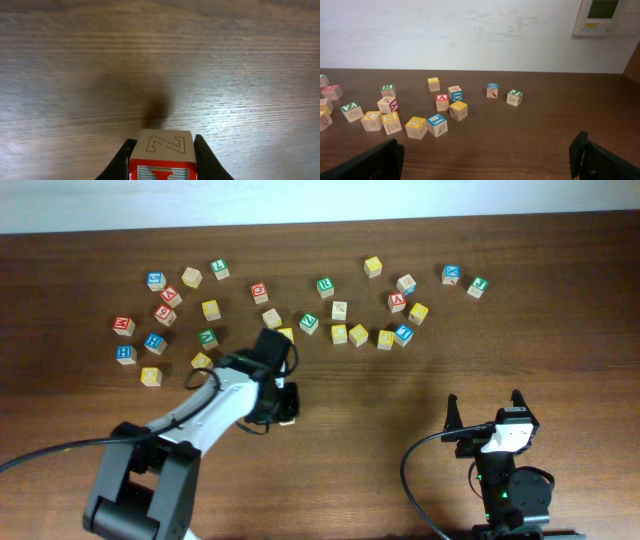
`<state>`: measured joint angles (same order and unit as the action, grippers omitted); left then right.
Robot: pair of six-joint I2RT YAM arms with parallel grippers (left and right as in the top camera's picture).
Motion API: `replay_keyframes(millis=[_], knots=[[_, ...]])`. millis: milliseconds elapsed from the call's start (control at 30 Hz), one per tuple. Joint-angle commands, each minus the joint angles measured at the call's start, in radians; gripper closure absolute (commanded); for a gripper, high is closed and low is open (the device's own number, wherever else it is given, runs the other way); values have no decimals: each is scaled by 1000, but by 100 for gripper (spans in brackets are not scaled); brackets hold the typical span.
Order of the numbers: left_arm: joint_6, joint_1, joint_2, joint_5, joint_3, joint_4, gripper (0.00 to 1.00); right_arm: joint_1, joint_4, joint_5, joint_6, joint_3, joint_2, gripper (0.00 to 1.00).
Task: Spell out ICRA
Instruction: 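Carry the I block toward the table center and lower it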
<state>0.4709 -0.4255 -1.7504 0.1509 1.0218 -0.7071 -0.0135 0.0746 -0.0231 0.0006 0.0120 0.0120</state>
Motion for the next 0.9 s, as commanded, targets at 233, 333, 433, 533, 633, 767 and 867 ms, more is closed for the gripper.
replay_keyframes(millis=[233,333,433,533,633,767,867], knots=[[143,-120,4,-254,-10,26,82,9,5,-11,8,-6,-6,2],[143,-120,4,-257,-10,26,81,9,5,-11,8,-6,-6,2],[143,-120,4,-256,-10,25,79,9,5,-11,8,-6,-6,2],[143,-120,4,-253,-10,25,76,9,5,-11,8,-6,-6,2],[143,-120,4,-253,-10,25,75,9,5,-11,8,-6,-6,2],[143,-120,4,-253,-10,24,68,9,5,-11,8,-6,-6,1],[143,-120,4,-253,-10,24,66,9,5,-11,8,-6,-6,2]])
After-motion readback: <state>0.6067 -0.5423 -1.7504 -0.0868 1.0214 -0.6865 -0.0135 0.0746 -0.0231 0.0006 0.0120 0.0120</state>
